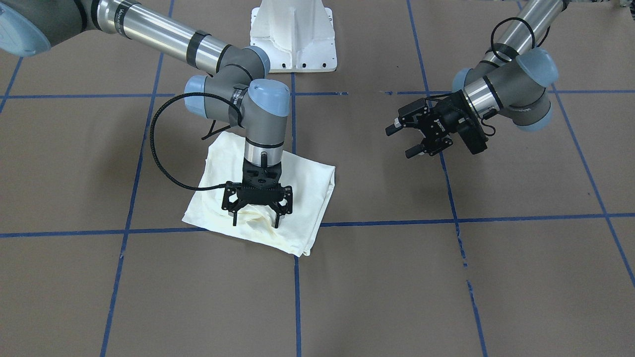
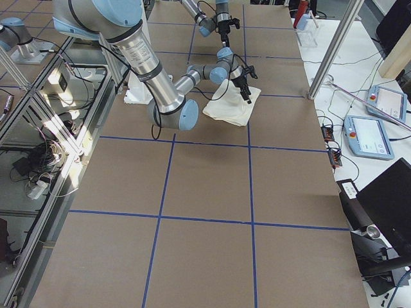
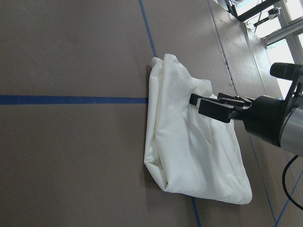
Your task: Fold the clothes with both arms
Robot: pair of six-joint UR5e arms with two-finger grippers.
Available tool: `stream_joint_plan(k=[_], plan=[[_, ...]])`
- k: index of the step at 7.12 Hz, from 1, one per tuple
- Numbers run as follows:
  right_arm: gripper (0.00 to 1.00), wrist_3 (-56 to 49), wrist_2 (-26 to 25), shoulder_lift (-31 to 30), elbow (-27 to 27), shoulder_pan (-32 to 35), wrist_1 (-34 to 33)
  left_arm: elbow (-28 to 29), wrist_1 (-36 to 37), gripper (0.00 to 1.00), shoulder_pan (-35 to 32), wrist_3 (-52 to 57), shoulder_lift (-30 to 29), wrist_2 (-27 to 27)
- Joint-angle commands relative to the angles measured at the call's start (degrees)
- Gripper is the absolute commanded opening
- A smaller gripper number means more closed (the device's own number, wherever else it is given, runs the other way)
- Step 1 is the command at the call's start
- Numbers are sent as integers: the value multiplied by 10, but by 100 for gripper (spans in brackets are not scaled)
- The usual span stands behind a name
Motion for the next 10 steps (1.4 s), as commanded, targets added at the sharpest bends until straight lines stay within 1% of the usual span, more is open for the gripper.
stream_joint_plan(k=[1,2,3,4,5,6,7,8,9,10], plan=[[100,2,104,22,4,41,1,1,0,100,1,0,-1,1],[100,0,176,21,5,72,-4,4,2,100,1,1,-3,1],[100,-8,235,15,12,103,-9,1,28,100,-10,2,0,0],[100,-33,267,3,40,129,-43,-1,69,100,-22,30,1,-2],[100,-100,288,-19,100,152,-114,-2,110,100,-48,91,1,-6],[100,-155,310,-60,172,178,-166,-8,155,100,-87,168,9,-16],[100,-201,344,-110,228,209,-187,-31,205,100,-124,245,31,-27],[100,-254,366,-159,265,237,-190,-70,260,100,-160,327,63,-42],[100,-316,392,-206,288,273,-190,-120,336,100,-205,429,103,-51],[100,-393,418,-267,315,317,-189,-174,426,100,-245,536,141,-51]])
